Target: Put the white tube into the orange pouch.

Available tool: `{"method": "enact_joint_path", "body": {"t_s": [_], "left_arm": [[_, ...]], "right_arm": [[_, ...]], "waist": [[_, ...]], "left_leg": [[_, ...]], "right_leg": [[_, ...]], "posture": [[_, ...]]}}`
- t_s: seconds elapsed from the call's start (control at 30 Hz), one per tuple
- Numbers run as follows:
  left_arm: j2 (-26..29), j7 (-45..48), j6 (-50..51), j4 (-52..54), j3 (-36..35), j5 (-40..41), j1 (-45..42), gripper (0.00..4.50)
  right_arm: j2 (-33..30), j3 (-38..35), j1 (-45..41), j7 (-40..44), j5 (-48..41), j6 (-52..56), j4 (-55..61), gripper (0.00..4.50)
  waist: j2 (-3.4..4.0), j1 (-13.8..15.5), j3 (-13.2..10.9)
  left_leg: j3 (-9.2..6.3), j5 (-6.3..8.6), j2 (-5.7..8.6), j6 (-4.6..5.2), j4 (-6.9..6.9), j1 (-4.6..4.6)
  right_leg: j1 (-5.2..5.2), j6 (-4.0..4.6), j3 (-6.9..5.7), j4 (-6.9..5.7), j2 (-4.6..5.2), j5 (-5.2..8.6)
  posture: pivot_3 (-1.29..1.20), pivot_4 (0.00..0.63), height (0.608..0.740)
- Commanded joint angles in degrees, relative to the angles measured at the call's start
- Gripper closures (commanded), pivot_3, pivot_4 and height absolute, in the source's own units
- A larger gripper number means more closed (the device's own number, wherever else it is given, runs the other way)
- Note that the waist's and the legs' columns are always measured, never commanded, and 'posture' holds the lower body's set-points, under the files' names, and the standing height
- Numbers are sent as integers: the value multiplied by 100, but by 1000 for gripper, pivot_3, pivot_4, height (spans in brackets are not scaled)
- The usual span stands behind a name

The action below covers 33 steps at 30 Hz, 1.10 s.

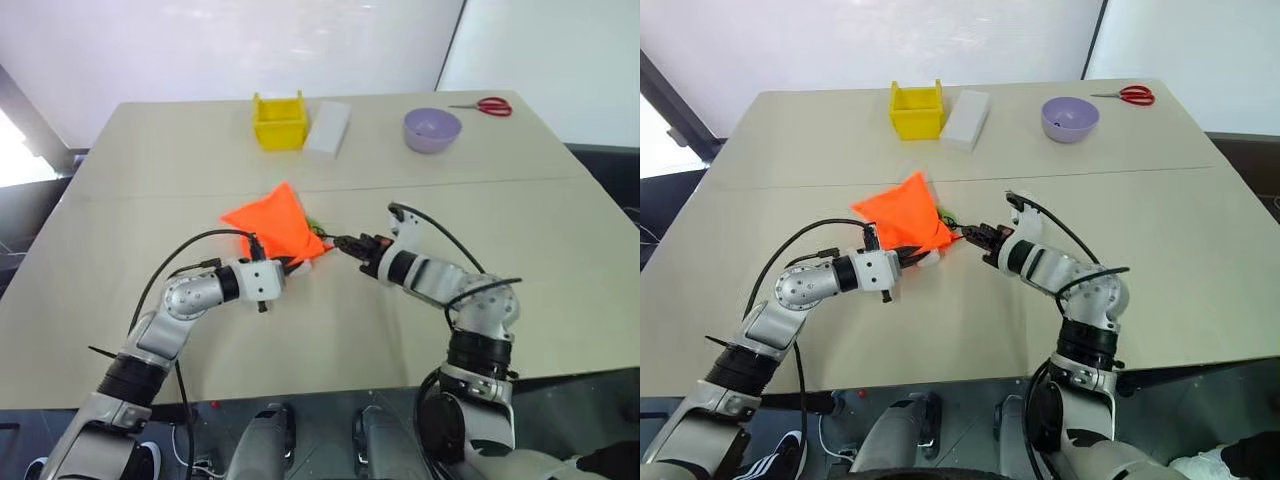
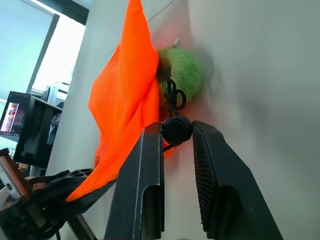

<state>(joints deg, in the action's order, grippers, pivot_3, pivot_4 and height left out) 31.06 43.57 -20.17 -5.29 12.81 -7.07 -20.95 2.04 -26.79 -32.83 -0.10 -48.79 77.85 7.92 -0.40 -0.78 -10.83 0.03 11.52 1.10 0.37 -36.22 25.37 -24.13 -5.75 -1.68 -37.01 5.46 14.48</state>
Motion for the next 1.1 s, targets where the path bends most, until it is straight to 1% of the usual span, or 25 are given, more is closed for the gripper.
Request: {"method": "enact_joint_path", "body": {"t_s": [0.03,0.17,0.2,0.3,0.33,0.4,0.43,0.47,0.53,0.6,0.63,0.67,0.77,0.87,0.9,1.03,1.1], "left_arm": [[-37,272,-12,357,82,372,57,4500],[-3,604,31,486,165,627,119,4500],[2,610,76,466,152,624,112,4500],[60,493,-20,284,87,433,5,4500],[73,461,-40,264,77,396,-8,4500],[83,408,-42,251,70,356,-19,4500],[76,366,-23,251,58,346,-15,4500],[77,350,-20,256,60,338,-2,4500],[96,354,-63,266,86,306,33,4500],[107,362,-69,277,88,314,45,4500],[97,347,-61,273,78,326,38,4500],[91,310,-68,244,78,287,15,4500],[72,280,-64,213,96,247,-25,4500],[65,284,-48,229,97,259,-10,4500],[71,288,-60,239,102,256,8,4500],[74,282,-63,273,115,233,32,4500],[61,271,-42,266,98,252,28,4500]], "right_arm": [[-92,-300,19,-91,-542,206,649,4247],[-273,-344,122,-9,-881,173,905,4247],[-261,-403,124,14,-1086,171,898,4247],[-832,124,482,396,-981,287,1123,4247],[-1320,641,801,592,-652,220,1304,4247],[-1832,1153,1228,901,-346,-56,1490,4247],[-1973,1310,1324,1000,-242,-236,1568,4247],[-1938,1282,1343,1053,-315,-339,1585,4247],[-1833,1201,1380,1182,-696,-329,1713,4247],[-2003,1426,1439,1340,-736,-264,1927,4247],[-2170,1599,1517,1583,-763,-283,2058,4247],[-2243,1706,1570,1677,-692,-376,2074,3747],[-2209,1708,1535,1571,-561,-535,1848,2248],[-2392,1789,1449,1693,-479,-635,1818,717],[-2542,1888,1422,1736,-331,-700,1808,356],[-3109,2095,1415,2112,51,-1022,1714,356],[-3071,1830,1246,1994,149,-1196,1344,356]], "waist": [[0,0,0],[0,1,0],[0,0,0],[0,14,0],[0,27,0],[-1,18,1],[-1,12,1],[-1,-12,0],[-1,-29,0],[-1,5,0],[-1,11,0],[-1,21,0],[-2,19,1],[-2,19,1],[-2,19,1],[-2,26,1],[-3,29,1]], "left_leg": [[0,0,0,0,0,0],[0,0,0,0,-1,1],[1,0,0,0,-2,1],[0,0,0,0,-1,1],[0,0,0,0,-1,1],[0,0,3,1,-2,3],[0,0,2,1,-1,4],[2,0,3,1,0,5],[5,0,0,1,-1,3],[2,0,-4,1,-1,1],[0,0,-6,1,-2,0],[-1,0,-7,1,-1,0],[-1,0,-6,1,-5,0],[0,0,-5,1,-5,1],[0,0,-5,2,-5,1],[-1,-1,-5,2,-1,1],[-1,-1,-5,3,3,2]], "right_leg": [[0,0,0,0,1,0],[1,8,-1,0,6,4],[1,15,-1,1,7,8],[2,15,0,1,7,8],[2,15,-1,2,7,8],[5,14,-3,10,8,10],[8,14,-4,17,8,10],[8,13,-3,21,8,9],[6,-1,0,20,4,2],[6,-1,-2,14,-1,2],[6,0,-4,12,-3,2],[5,4,-5,13,-2,4],[12,16,-7,21,1,11],[23,19,-6,46,5,10],[28,20,-6,56,5,9],[37,20,-5,77,7,8],[38,19,-7,84,7,8]], "posture": [[0,150,740],[0,150,740],[0,150,740],[0,150,740],[0,150,740],[0,150,740],[0,150,740],[0,150,740],[0,150,740],[0,150,740],[0,150,740],[0,150,740],[0,150,740],[0,150,740],[0,150,740],[0,150,740],[0,150,740]]}}
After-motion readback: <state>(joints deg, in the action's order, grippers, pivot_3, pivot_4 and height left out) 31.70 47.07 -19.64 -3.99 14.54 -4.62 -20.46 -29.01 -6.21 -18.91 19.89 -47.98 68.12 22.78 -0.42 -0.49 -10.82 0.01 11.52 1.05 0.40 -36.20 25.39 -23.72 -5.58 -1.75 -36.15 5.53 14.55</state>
